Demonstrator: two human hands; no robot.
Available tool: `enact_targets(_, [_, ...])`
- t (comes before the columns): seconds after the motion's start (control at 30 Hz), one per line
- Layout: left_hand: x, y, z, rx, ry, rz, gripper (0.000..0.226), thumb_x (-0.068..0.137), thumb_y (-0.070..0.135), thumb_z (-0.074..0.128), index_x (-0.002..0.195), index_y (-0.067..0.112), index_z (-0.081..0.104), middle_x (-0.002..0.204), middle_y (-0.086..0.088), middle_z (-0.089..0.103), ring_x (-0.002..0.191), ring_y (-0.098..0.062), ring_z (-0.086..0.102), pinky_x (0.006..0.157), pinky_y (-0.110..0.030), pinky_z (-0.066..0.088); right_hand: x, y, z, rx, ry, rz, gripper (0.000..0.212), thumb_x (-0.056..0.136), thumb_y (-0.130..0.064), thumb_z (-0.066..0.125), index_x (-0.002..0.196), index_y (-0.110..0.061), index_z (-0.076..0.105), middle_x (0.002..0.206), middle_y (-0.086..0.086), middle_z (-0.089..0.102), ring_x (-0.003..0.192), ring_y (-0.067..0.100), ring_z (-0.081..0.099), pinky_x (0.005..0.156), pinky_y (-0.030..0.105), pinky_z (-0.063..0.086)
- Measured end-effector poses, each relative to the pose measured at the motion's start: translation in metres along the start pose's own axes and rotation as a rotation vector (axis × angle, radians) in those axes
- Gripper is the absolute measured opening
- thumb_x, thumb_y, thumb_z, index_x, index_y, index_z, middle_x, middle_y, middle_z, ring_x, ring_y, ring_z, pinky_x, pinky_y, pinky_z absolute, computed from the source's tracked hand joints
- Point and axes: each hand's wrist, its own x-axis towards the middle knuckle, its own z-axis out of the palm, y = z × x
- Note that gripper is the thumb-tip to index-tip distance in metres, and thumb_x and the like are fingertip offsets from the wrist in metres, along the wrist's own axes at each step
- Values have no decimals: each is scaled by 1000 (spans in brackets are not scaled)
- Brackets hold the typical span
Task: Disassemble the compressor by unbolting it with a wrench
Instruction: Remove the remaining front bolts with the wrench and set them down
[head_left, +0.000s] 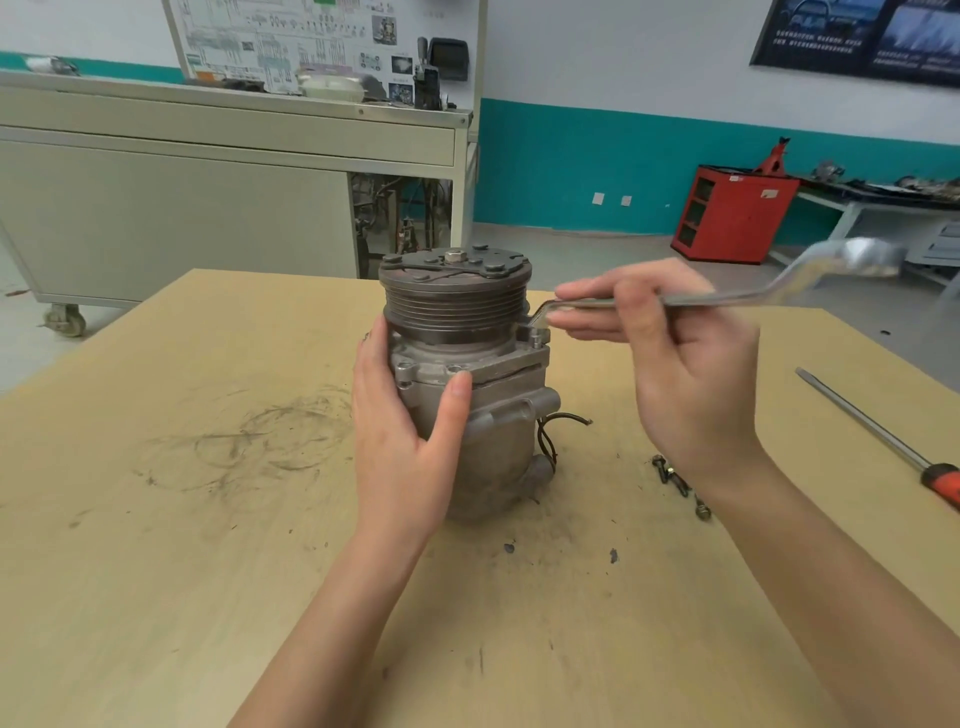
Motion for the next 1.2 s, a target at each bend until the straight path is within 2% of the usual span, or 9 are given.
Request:
enact_targets(0.17, [0,1,0,13,5,-20,78,85,55,46,151,19,27,149,7,36,138,-3,32,115,-28,27,-8,2,-1,-179,-131,-167,39,99,-30,40,105,2,60,99,12,65,90,29,70,72,49,58])
enact_targets(0.3, [0,1,0,17,7,-28,79,84,56,46,151,18,27,149,7,36,139,-3,31,116,-33,28,-11,2,-4,-118,-121,-105,19,100,-26,42,104,-13,55,99,11,66,92,25,69,76,47,57])
enact_targets(0.4, [0,2,0,22,3,-32,79,85,56,46,151,17,27,151,6,36,140,-6,31,116,-37,28,-8,2,-2,-13,-52,-3,15,98,-20,41,94,-19,55,95,8,68,86,18,71,75,41,58])
enact_targets(0.5, [0,3,-1,20,1,-29,78,85,56,46,151,18,27,149,8,37,138,-3,32,116,-35,29,-3,7,3,168,59,135,21,100,-17,36,86,-13,52,85,3,70,75,21,72,68,31,57])
enact_targets(0.67, [0,5,1,16,2,-34,79,85,56,45,151,16,26,150,4,36,139,-8,33,116,-39,29,-3,25,6,441,212,343,24,96,-13,29,82,-7,48,75,5,71,66,25,71,62,30,55])
enact_targets(0.8, [0,5,2,7,13,-32,77,85,55,45,150,18,27,146,10,37,137,-3,33,115,-32,29,17,43,0,601,157,419,27,96,-9,29,76,-6,47,68,8,69,54,23,66,56,27,53])
enact_targets(0.9, [0,3,3,3,14,-24,77,85,55,46,150,19,27,145,12,37,135,0,34,114,-27,29,41,62,7,794,77,661,31,99,-9,27,75,-8,46,61,7,65,46,16,57,49,23,48])
enact_targets(1.07, [0,1,1,2,13,-26,75,85,56,47,150,24,26,145,14,37,136,1,34,114,-29,30,53,94,34,955,-125,944,23,83,-21,49,66,-12,62,68,2,57,70,15,41,72,25,30])
enact_targets(1.2, [1,0,1,8,19,-8,75,84,56,47,149,24,26,140,23,35,134,5,33,112,-21,27,58,85,26,1136,40,934,45,98,-26,43,63,-13,66,63,1,63,57,9,58,61,18,46])
